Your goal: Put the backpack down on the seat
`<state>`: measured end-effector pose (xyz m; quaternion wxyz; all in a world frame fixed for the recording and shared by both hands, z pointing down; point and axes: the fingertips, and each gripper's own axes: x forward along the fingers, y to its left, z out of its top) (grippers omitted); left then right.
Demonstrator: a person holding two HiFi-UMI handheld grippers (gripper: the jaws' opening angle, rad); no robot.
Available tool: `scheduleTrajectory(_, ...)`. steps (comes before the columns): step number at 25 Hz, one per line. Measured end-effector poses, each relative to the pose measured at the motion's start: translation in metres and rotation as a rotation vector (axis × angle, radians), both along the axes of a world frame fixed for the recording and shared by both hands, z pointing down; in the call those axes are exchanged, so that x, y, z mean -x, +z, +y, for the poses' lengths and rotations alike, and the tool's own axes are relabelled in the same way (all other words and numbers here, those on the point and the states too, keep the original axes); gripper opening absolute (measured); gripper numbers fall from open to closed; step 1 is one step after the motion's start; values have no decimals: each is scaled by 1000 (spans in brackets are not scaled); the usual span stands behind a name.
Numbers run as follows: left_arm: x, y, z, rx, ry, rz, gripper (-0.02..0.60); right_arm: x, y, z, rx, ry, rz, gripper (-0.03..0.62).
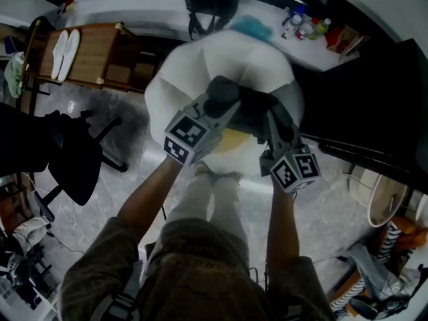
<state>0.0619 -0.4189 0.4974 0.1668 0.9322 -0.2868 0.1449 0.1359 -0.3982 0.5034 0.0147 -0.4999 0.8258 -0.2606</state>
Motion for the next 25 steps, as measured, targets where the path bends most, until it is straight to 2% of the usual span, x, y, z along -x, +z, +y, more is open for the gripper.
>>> scheduleTrajectory(7,-5,20,-5,11,-13,-1,34,-1,20,-3,18,1,9,28)
scheduleTrajectory(15,-11,29,-2,-11,-23,41,34,-5,33,-1,-3,31,-9,28)
scheduleTrajectory(25,-16,50,-10,-26,-42,24,34,-8,56,-11,0,66,23,29)
